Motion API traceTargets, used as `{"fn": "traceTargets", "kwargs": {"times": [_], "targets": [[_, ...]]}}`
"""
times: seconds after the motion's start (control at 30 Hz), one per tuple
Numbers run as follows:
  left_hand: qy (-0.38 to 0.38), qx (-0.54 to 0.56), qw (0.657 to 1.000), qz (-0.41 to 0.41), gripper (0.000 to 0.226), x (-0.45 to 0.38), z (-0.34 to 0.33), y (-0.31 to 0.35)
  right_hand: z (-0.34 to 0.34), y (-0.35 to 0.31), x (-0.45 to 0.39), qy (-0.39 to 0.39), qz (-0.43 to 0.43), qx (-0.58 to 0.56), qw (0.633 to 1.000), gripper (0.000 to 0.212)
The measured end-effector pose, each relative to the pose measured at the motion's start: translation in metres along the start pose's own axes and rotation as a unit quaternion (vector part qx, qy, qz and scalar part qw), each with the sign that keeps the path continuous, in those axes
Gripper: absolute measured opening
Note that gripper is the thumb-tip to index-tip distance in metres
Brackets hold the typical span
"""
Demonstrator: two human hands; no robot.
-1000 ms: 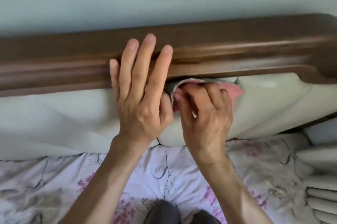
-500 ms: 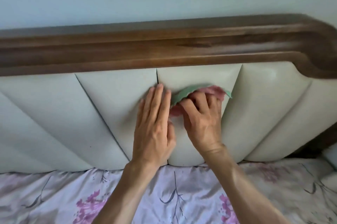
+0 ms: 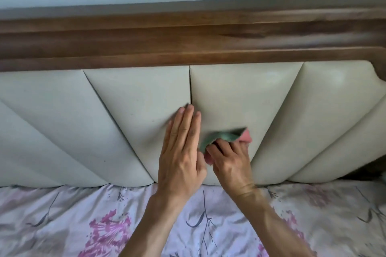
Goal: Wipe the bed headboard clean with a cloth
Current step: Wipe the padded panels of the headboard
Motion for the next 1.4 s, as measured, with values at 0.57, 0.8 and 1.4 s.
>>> {"fn": "traceTargets", "kwargs": {"times": [0.57, 0.8, 1.4], "targets": [[0.031, 0.041, 0.998, 0.028, 0.061, 0.026, 0.014, 0.004, 0.014, -0.024, -0.047, -0.011, 0.001, -0.027, 1.000, 0.010], [0.033, 0.064, 0.997, 0.028, 0.066, 0.016, 0.018, 0.011, 0.030, -0.016, -0.068, 0.035, -0.001, -0.018, 0.999, 0.031], [0.110, 0.121, 0.983, 0.085, 0.053, -0.059, 0.016, 0.027, 0.058, 0.025, -0.071, -0.025, 0.003, -0.140, 0.990, 0.034]]}}
Point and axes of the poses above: each hand's wrist, its own x-axis away from the middle knuckle, its own z-axis out of the back of the hand, y = z × x, the point moved 4 cm from there along -x, towards the middle knuckle, and after that the axes turned 9 degrees about -z, right-handed, at the moved point
